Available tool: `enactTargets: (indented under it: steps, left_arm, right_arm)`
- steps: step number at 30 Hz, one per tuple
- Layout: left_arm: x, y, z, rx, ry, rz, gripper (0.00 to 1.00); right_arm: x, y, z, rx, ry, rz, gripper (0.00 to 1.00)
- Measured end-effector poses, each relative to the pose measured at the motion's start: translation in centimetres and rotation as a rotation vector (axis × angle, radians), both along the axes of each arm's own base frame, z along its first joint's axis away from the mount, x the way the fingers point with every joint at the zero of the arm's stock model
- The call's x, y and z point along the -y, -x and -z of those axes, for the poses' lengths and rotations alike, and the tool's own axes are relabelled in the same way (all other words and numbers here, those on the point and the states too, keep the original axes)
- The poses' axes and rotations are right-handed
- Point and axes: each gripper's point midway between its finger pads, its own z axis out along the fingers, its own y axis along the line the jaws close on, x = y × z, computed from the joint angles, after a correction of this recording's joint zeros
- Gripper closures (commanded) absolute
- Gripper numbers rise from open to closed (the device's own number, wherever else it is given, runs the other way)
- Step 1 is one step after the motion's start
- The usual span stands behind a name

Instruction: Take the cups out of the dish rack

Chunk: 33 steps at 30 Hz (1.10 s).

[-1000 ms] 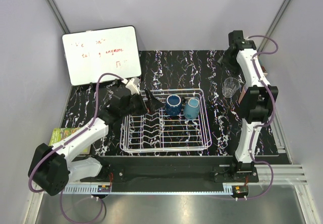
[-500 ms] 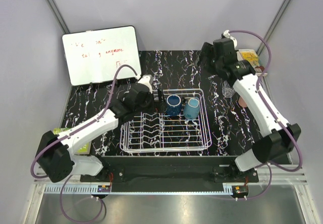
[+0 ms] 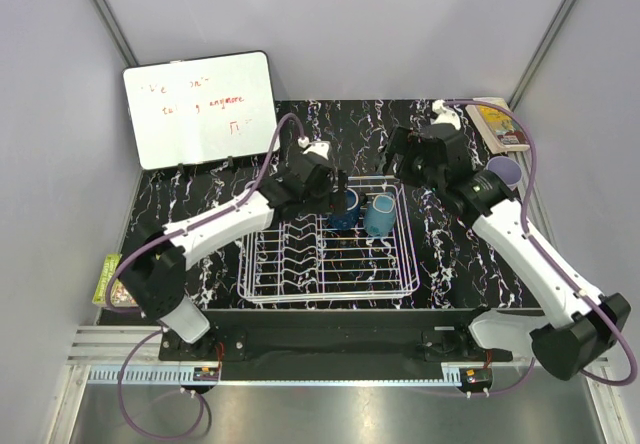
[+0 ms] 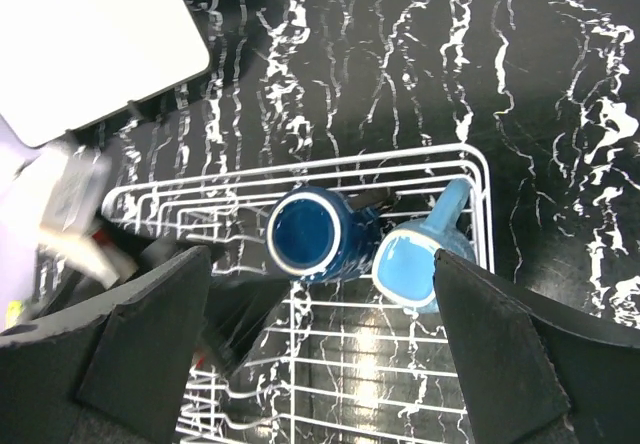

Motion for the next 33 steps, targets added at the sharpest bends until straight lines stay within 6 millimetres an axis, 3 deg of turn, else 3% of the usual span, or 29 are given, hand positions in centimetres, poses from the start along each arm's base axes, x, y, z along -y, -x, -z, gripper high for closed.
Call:
enactTargets:
  steps: [7, 14, 20, 33]
  left_arm:
    - [2.2, -0.8, 0.9, -0.010, -0.016, 0.023, 0.01]
    - [3.6, -1.6, 1.9, -0.006, -0.049, 0.041, 0.01]
    - [4.1, -2.6, 3.6, -0.017, -0.092, 0.036, 0.01]
    - [5.0, -3.9, 4.8, -0.018, -0.154, 0.048, 0.01]
  right_arm:
    - [-0.1, 1.3, -1.3, 0.058, -0.047, -0.032, 0.00]
    - [-0.6, 1.6, -0.2, 0.037, -0.053, -0.061, 0.00]
    - [-0.8, 1.8, -0.1, 0.034, -0.061, -0.075, 0.00]
    - [-1.0, 1.9, 0.0, 0.031, -0.069, -0.083, 0.00]
